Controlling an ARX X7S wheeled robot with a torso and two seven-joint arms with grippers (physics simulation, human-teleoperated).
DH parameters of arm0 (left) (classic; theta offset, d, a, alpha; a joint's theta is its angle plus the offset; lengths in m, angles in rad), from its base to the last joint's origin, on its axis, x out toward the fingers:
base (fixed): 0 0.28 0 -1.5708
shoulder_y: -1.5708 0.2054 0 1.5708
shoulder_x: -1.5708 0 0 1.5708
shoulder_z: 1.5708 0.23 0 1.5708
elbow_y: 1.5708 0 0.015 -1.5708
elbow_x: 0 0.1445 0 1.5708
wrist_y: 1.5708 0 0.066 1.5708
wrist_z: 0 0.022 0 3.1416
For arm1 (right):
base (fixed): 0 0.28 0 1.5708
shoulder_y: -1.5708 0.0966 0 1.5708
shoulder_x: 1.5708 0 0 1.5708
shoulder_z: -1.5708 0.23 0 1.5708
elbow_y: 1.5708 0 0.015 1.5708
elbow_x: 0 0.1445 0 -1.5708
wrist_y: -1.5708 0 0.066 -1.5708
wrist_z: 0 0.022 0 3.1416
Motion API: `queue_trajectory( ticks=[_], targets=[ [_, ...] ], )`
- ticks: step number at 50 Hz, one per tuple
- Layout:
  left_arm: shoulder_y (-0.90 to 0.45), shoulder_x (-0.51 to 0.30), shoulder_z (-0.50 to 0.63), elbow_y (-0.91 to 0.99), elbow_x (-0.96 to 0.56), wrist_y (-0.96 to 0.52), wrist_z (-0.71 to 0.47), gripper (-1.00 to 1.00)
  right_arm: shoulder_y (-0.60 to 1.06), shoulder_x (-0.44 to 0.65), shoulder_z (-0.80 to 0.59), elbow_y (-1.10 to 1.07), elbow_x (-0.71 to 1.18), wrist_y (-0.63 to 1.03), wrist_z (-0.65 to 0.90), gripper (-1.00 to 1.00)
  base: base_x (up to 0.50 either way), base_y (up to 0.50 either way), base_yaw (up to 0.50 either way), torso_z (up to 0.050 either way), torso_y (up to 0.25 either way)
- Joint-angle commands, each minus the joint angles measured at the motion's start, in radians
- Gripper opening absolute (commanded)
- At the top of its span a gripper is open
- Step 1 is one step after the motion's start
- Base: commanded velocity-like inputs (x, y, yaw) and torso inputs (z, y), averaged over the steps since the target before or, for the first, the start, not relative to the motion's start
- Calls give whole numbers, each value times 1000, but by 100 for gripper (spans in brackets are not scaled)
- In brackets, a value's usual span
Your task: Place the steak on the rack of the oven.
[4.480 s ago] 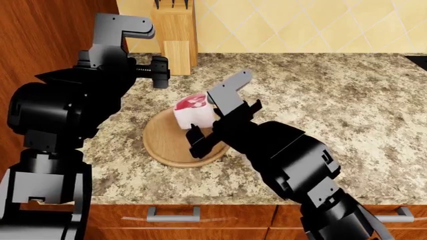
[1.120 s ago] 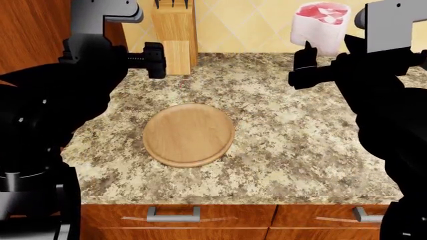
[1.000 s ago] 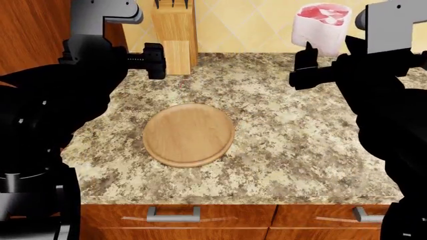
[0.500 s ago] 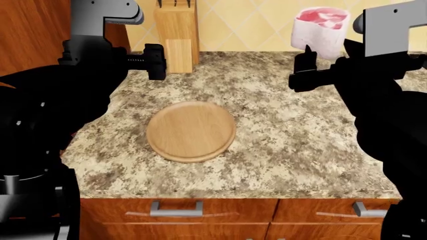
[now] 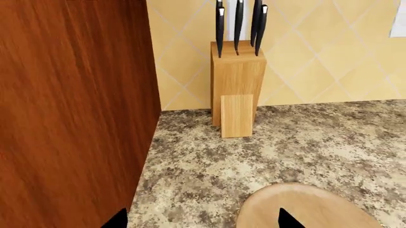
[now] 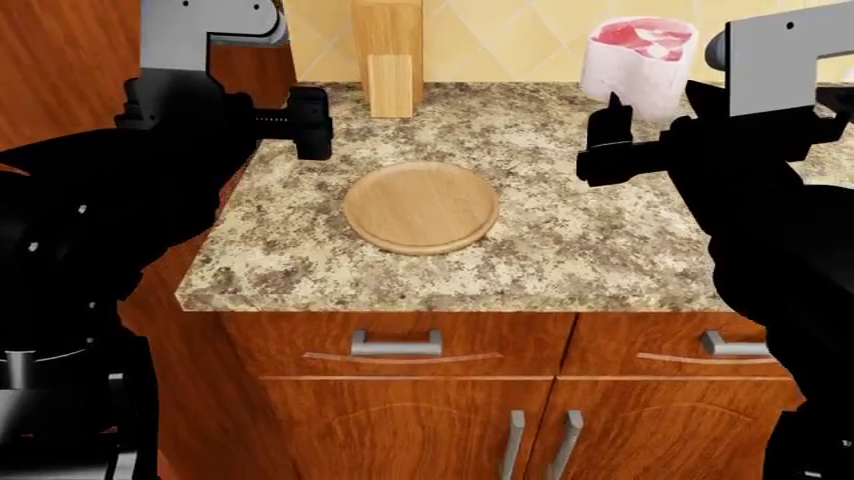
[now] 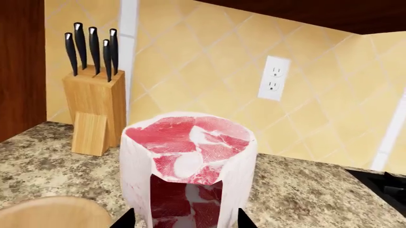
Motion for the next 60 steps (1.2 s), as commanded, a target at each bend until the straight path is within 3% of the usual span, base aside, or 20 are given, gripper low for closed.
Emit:
queue_trajectory(
  ticks=[1,60],
  targets=[
    [-1,-2,4,0,-5,2,-2,100,4,3,7,-11,-9,4,-1,-100,-371,144,0,0,0],
    [-1,-10,17,-2,-32,10,-22,100,-6,13,9,-12,16,-12,10,-100,-378,69,0,0,0]
  ],
)
